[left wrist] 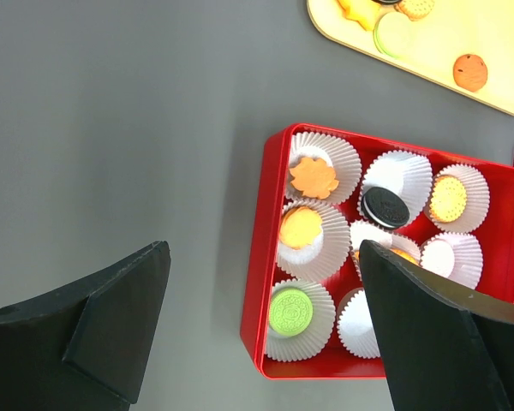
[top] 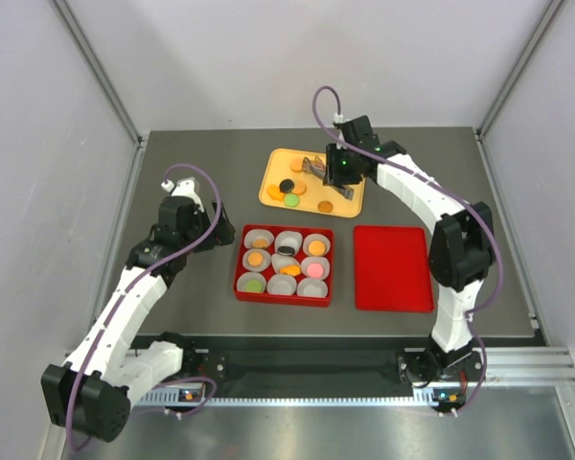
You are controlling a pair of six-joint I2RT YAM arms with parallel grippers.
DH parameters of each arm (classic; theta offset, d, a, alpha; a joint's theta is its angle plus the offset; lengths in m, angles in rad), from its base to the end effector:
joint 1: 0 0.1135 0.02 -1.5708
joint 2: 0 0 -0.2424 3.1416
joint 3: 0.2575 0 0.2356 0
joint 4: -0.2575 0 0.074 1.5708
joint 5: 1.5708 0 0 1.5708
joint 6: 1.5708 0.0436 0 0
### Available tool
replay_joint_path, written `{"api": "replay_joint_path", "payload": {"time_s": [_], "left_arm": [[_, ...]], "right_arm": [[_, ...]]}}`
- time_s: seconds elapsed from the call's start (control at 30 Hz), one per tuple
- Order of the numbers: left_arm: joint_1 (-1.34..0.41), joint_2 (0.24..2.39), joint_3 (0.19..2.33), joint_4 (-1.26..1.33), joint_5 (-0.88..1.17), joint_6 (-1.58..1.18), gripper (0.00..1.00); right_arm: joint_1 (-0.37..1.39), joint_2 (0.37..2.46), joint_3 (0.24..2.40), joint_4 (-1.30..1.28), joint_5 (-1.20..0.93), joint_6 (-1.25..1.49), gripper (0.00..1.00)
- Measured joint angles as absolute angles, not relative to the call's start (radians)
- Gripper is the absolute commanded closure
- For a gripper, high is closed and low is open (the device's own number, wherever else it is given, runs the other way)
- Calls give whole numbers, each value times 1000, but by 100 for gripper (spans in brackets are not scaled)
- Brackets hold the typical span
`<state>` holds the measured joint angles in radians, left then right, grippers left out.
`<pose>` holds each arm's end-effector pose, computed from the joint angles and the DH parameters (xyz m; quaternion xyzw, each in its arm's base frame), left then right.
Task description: Pack the cookies
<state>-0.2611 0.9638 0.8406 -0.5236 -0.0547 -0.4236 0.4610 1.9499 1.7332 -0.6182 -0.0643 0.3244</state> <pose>0.2025 -0.0517 0.2733 -0.0848 0.8909 -0.1265 0.4279 0.3785 0.1911 0.2612 -0.0752 0.9296 0.1653 0.3207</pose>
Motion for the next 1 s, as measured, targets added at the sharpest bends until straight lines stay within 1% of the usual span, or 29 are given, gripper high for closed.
{"api": "replay_joint_path", "payload": {"time_s": [0.17, 0.33, 0.47, 0.57, 0.67, 0.8, 1.0], "left_arm": [[-260, 964, 841, -524, -49, -424, 4], [-259, 958, 841, -524, -48, -424, 4], [-259, 950, 840, -524, -45, -424, 4], [-259, 945, 840, -524, -45, -424, 3], [-257, 942, 840, -524, -45, -424, 3], [-255, 941, 840, -524, -44, -424, 3], [-254, 940, 840, -524, -44, -424, 3]], "right_arm": [[460, 1892, 1699, -616, -54, 321, 64], [460, 1813, 1606, -616, -59, 314, 64], [468, 1682, 1468, -616, -83, 306, 63], [490, 1544, 1353, -620, -98, 299, 62], [537, 1409, 1268, -629, -107, 296, 62], [645, 1272, 1184, -638, -120, 300, 62], [808, 1242, 1091, -645, -125, 321, 62]]}}
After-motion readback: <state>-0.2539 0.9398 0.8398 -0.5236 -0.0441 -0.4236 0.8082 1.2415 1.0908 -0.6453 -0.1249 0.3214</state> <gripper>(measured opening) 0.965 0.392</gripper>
